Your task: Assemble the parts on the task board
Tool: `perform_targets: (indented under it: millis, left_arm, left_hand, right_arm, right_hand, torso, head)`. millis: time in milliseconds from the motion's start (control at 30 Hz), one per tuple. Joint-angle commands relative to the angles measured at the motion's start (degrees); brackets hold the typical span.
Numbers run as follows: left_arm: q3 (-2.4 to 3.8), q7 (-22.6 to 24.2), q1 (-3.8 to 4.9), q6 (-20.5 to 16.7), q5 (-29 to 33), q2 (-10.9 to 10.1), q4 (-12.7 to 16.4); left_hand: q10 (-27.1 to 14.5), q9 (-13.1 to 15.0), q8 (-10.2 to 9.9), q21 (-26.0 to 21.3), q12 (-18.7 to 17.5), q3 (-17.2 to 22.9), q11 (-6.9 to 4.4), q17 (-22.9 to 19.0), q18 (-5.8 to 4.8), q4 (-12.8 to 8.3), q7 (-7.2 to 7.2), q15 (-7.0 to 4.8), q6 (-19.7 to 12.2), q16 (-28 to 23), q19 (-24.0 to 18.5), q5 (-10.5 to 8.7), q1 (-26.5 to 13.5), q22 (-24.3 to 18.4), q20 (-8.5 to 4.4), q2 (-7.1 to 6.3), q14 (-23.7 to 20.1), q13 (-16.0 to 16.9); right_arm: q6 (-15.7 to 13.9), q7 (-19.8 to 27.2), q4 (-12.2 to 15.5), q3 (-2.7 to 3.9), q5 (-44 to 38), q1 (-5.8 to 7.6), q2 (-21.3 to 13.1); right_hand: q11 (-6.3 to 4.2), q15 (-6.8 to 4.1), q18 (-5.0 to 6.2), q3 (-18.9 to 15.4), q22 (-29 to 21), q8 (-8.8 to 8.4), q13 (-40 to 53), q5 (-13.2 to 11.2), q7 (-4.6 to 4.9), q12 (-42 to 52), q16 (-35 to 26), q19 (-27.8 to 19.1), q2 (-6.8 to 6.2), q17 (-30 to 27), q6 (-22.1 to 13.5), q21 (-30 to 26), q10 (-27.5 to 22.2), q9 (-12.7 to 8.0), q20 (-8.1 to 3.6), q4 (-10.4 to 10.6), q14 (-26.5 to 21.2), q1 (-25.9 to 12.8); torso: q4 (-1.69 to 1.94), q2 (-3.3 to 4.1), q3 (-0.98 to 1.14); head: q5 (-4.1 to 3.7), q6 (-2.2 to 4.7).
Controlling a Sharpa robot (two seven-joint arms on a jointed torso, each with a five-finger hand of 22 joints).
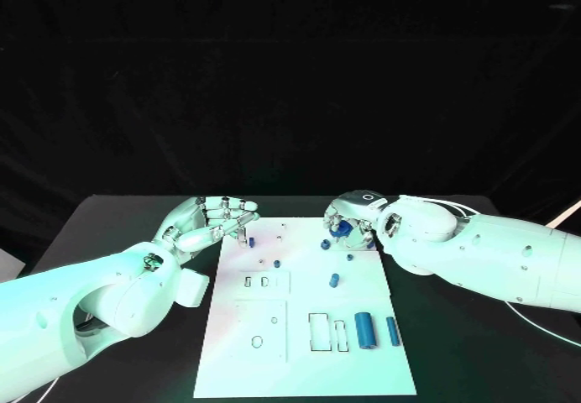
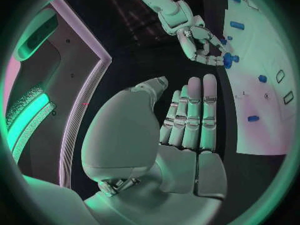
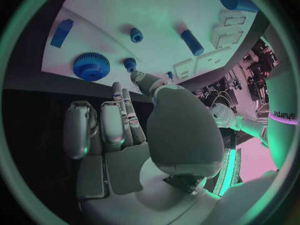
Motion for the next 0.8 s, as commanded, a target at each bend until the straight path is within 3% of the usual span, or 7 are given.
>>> perform_targets:
  millis: [33,233,333,467,800]
  left_arm:
    - [0.05,-0.4,0.17,1.3,-0.4,0.0,0.2]
    - [0.05,-0.9,0.27,1.1,-0.5,-0.1,0.2]
    - [0.06,-1.0,0.31,1.1,-0.5,-0.2,0.1]
    - [0.06,-1.1,0.34,1.1,-0.5,-0.2,0.0]
    - [0.06,-1.3,0.36,1.3,-0.5,-0.2,-0.1]
  left_hand:
    - [-0.2,0.1,-0.2,0.4,-0.3,0.2,0.12,0.1,0.77,0.0,0.07,0.07,0.0,0.3,-0.4,-0.08,-0.5,0.1,0.06,-0.11,0.1,0.1]
    - [-0.3,0.1,-0.3,0.5,-0.3,0.2,0.16,0.2,0.77,0.1,0.16,0.09,0.0,0.4,-0.4,-0.06,-0.5,0.2,0.07,-0.11,0.1,0.1]
    - [-0.4,0.1,-0.3,0.6,-0.3,0.2,0.19,0.2,0.77,0.0,0.21,0.10,-0.1,0.5,-0.5,-0.05,-0.5,0.2,0.08,-0.09,0.0,0.1]
    - [-0.4,0.1,-0.3,0.6,-0.3,0.2,0.19,0.2,0.77,0.0,0.21,0.10,-0.1,0.5,-0.5,-0.05,-0.5,0.2,0.08,-0.09,0.0,0.1]
    - [-0.4,0.1,-0.4,0.7,-0.3,0.3,0.25,0.3,0.76,0.1,0.29,0.15,-0.1,0.6,-0.5,-0.02,-0.6,0.3,0.11,0.04,-0.1,0.1]
  right_arm:
    - [1.8,-1.6,-0.3,-0.01,-3.2,-0.18,0.3]
    - [2.5,-1.6,-0.8,-0.07,-3.1,-0.53,0.8]
    - [2.7,-1.7,-1.0,-0.09,-3.2,-0.74,1.1]
    - [2.6,-1.6,-1.0,-0.10,-3.2,-0.88,1.3]
    - [2.5,-1.4,-0.7,-0.11,-3.2,-1.02,1.9]
  right_hand:
    - [-0.04,0.11,-0.92,-0.4,0.5,-0.27,0.0,-0.1,-0.02,-0.1,0.5,0.5,-0.28,0.3,-0.2,0.6,-0.4,0.1,-0.03,0.1,2.7,0.4]
    - [-0.09,0.07,-1.10,-0.4,1.6,-0.10,0.1,0.1,-0.10,0.0,1.2,0.9,0.01,0.9,0.0,1.3,-0.3,0.3,0.00,0.4,2.7,0.6]
    - [-0.10,0.05,-1.15,-0.4,1.8,-0.09,0.1,0.2,-0.11,0.0,1.4,1.0,0.06,1.1,0.0,1.5,-0.2,0.4,0.01,0.4,2.7,0.6]
    - [-0.10,0.02,-1.19,-0.4,2.1,-0.07,0.1,0.1,-0.07,0.0,1.6,1.1,0.16,1.2,0.1,1.7,-0.2,0.5,0.05,0.5,2.7,0.6]
    - [-0.20,-0.07,-1.43,-0.1,3.5,0.27,0.3,0.0,-0.12,0.2,2.4,1.6,0.50,1.7,0.6,2.6,0.5,0.9,0.16,1.0,2.7,0.6]
  torso:
    - [0.35,0.49,-0.10]
    - [0.37,0.69,-0.16]
    - [0.31,0.87,-0.05]
    - [0.39,0.95,-0.08]
    - [0.38,1.28,-0.05]
  head:
    - [-0.13,-0.06]
    - [-0.39,-0.29]
    - [-0.33,-0.25]
    - [-0.40,-0.30]
    - [-0.30,-0.02]
